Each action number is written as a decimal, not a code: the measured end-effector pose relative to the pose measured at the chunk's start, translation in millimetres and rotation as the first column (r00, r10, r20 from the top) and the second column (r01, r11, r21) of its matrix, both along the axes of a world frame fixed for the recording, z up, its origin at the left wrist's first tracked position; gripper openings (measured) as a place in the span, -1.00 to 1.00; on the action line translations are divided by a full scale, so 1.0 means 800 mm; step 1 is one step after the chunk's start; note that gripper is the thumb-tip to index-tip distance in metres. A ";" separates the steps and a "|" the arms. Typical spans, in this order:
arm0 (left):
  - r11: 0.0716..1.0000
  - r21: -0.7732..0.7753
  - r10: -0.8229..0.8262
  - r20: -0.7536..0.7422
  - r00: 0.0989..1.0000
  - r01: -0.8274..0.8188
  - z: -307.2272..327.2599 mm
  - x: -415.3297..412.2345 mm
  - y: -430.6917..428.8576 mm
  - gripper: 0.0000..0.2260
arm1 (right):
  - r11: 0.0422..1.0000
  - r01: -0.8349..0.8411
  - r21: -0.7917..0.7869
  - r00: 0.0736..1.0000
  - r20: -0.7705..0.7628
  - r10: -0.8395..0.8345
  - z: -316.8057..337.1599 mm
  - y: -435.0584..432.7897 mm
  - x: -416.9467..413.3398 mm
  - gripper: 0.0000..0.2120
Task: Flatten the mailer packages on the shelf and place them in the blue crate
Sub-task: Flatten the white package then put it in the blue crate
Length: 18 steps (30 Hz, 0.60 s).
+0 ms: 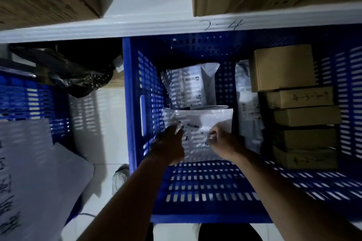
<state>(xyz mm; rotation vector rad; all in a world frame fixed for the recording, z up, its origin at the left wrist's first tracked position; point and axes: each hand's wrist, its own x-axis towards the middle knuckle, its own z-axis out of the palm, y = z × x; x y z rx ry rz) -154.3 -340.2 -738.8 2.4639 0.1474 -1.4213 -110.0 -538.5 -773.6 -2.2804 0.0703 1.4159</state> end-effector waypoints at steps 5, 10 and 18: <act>0.948 0.078 -0.293 -0.175 0.940 0.310 -0.014 0.001 -0.001 -0.32 | 0.987 0.134 0.084 0.974 -0.193 -0.115 -0.009 0.016 -0.004 -0.55; 0.980 0.114 -0.137 -0.192 0.972 0.161 0.001 0.003 -0.003 -0.43 | 0.993 0.116 0.008 0.964 -0.243 -0.111 0.009 0.006 -0.008 -0.48; 0.996 0.021 -0.081 -0.050 0.995 0.082 0.175 0.050 -0.001 -0.63 | 0.963 0.265 -0.044 0.952 -0.148 -0.269 0.176 0.008 0.025 -0.54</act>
